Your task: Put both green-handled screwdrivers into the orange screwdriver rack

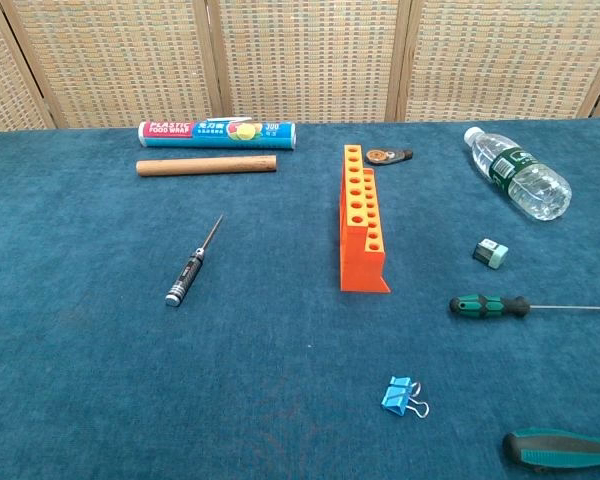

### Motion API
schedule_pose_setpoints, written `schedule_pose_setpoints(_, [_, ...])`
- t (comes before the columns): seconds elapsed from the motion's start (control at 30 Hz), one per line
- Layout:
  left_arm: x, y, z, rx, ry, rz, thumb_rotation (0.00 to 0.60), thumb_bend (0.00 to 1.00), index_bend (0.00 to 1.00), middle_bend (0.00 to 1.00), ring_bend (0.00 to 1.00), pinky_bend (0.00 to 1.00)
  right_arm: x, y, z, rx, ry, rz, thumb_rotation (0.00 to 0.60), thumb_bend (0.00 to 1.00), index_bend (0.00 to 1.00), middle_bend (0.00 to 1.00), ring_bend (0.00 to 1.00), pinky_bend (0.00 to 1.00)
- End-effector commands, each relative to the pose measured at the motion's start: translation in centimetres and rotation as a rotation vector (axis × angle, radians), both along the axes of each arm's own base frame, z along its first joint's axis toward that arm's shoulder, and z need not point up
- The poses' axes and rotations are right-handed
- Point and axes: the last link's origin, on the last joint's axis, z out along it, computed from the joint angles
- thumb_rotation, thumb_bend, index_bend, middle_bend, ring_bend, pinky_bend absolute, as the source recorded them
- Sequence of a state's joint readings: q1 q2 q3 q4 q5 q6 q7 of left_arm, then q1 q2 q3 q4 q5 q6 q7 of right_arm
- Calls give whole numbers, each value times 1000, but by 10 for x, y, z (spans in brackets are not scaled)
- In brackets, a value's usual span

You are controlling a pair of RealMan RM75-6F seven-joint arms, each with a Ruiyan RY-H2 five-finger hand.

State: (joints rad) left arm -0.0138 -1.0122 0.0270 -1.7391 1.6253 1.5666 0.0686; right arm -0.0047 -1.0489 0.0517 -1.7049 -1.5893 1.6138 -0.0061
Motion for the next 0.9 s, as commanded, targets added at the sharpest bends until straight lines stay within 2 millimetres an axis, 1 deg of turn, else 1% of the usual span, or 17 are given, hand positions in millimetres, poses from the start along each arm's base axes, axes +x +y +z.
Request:
schedule_pose_setpoints(0.03, [-1,1,-1,-1,4,4,600,0,0,0,0,0,0,-1,-1,6,-3,0,600,0,32,0,0,0])
schedule_pose_setpoints(0.13, [-1,2,-2,-6,7,6,600,0,0,0,0,0,0,-3,-5,44,-6,2,600,0,32,0,0,0])
schedule_pose_setpoints(0.2, [-4,4,-4,-10,14,16,600,0,0,0,0,0,0,-11,-8,89,22,11,600,0,31,0,0,0])
schedule_pose_setpoints(0.33, [-4,8,-8,-13,24,22,600,0,0,0,0,0,16,-44,-17,237,24,59,600,0,38,0,0,0])
schedule_pose_setpoints(0.4, [-3,8,-9,-11,31,22,600,0,0,0,0,0,22,-58,-24,299,29,68,600,0,73,0,0,0])
schedule_pose_setpoints(0.47, [-4,10,-11,-11,37,29,600,0,0,0,0,0,31,-76,-37,373,10,56,600,0,126,0,0,0])
schedule_pose_setpoints(0.5, [-5,11,-13,-17,48,33,600,0,0,0,0,0,41,-89,-50,418,-11,62,600,1,158,0,0,0])
schedule_pose_setpoints(0.53, [-5,13,-14,-20,54,38,600,0,0,0,0,0,49,-103,-62,434,-16,61,600,10,188,0,0,0])
schedule_pose_setpoints(0.6, [-6,15,-16,-20,59,45,600,0,0,0,0,0,57,-117,-78,432,-1,58,600,30,244,0,0,0])
schedule_pose_setpoints(0.67, [-7,17,-16,-20,61,51,600,0,0,0,0,0,62,-123,-92,432,15,59,600,51,281,0,0,0])
schedule_pose_setpoints(0.7, [-8,18,-16,-20,61,57,600,0,0,0,0,0,65,-127,-102,431,27,59,600,63,294,0,0,0])
schedule_pose_setpoints(0.9, [-12,23,-16,-25,57,84,600,0,0,0,0,0,77,-138,-140,442,55,57,600,134,344,0,0,0])
